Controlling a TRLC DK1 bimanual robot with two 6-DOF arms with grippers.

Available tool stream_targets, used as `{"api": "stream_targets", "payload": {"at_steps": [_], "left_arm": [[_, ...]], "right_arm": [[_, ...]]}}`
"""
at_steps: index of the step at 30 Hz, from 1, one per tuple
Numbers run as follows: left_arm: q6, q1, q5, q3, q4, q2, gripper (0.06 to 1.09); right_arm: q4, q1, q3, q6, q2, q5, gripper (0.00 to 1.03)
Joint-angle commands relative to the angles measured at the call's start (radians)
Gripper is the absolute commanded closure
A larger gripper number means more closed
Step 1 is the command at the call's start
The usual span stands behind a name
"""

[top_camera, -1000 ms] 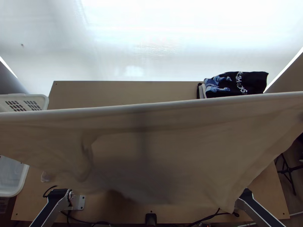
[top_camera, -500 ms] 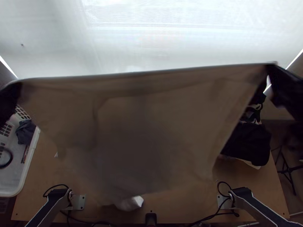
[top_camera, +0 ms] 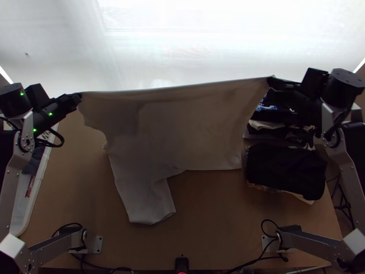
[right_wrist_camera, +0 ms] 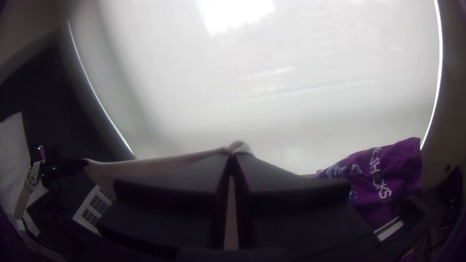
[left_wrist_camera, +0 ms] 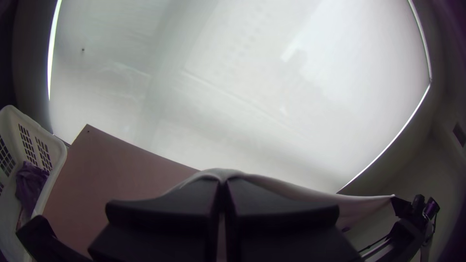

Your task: Fold the t-shirt

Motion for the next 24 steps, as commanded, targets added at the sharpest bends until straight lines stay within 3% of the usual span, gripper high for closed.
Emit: {"api": "stream_targets", "payload": {"at_steps": [1, 13, 19, 24], "left_arm": [[0.039, -0.002, 0.003, -0.094, 0.105, 0.105, 1.05], [0.088, 0.013, 0.003, -0.120, 0.253, 0.266, 1.05], [0.070, 0.003, 0.003, -0.036, 0.324, 0.390, 1.05], [-0.001, -0.005, -0.018, -0.008, 0.516, 0.490, 1.05]], "right_arm": [[0.029, -0.007, -0.018, -0.032, 0.124, -0.015, 1.00], [0.138, 0.031, -0.023, -0.040, 0.276, -0.015, 1.00], [0.186, 0.016, 0.034, -0.060, 0.383, -0.013, 1.00], [0.221, -0.013, 0.117, -0.058, 0.504, -0.004, 1.00]]}}
